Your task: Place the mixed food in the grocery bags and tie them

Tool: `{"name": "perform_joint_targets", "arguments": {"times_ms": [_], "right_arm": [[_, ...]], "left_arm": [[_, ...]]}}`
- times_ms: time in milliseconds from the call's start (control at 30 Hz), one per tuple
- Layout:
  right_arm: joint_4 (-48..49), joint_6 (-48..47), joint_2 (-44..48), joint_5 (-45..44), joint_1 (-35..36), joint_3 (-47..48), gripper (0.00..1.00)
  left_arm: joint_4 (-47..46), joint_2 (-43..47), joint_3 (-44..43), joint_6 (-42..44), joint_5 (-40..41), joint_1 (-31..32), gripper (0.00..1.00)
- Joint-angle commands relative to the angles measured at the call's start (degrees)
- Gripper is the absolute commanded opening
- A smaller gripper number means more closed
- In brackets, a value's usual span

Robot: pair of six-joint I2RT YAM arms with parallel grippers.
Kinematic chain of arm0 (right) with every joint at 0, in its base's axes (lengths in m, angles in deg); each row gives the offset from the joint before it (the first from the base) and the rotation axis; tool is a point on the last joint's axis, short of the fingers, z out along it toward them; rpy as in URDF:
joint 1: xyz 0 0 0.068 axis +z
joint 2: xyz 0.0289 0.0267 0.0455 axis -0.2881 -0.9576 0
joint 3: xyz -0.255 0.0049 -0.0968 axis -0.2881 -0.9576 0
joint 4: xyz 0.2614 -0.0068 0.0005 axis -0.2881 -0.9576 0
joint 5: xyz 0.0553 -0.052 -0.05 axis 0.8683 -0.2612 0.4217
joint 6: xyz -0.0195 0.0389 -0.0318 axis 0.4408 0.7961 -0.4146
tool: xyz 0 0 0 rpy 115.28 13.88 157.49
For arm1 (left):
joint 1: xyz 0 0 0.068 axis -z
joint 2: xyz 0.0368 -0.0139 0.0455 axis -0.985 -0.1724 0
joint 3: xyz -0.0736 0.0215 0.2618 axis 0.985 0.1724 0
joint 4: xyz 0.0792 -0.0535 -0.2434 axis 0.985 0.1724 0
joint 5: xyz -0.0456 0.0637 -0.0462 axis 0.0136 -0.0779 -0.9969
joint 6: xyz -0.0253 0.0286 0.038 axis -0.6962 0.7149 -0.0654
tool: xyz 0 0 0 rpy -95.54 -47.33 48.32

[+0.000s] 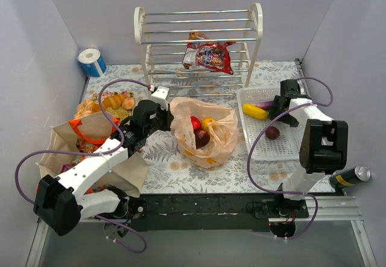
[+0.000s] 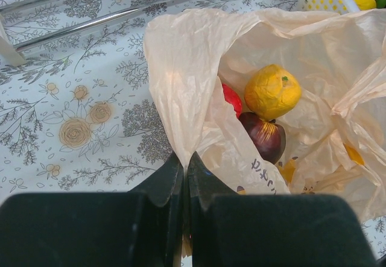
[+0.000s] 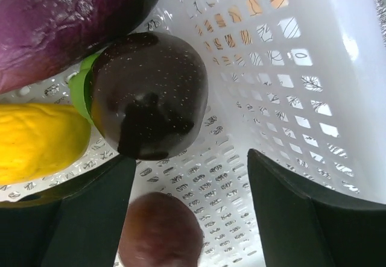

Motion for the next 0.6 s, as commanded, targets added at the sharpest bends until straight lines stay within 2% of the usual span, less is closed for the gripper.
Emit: {"name": "perform_joint_targets", "arguments": {"times_ms": [0, 100, 267, 367, 467, 567], "right_arm": [[5.2, 1.2, -0.1, 0.2, -0.2, -2.0, 0.79], [4.5, 2.2, -0.6, 3.0, -0.2, -2.1, 0.75], [4.5, 2.9, 3.4, 3.5, -0.2, -6.0, 0.75], [8.2, 2.3, 7.4, 3.4, -0.2, -8.6, 0.76], [7.7, -1.2, 7.2, 3.9, -0.2, -3.7, 0.78], [6.5, -4.7, 5.0, 4.3, -0.1, 1.0, 0.84]], "left_arm": [[0.1, 0.2, -0.9, 0.7, 0.3, 0.4, 0.00], [0.0, 0.6, -0.5, 0.8, 1.5, 0.4, 0.00], [0.0, 0.1, -0.9, 0.7, 0.4, 0.4, 0.00], [0.1, 0.4, -0.9, 0.5, 0.1, 0.4, 0.00], [-0.1, 0.4, -0.7, 0.5, -0.1, 0.4, 0.00], [-0.1, 1.2, -0.4, 0.7, 1.3, 0.4, 0.00]]}}
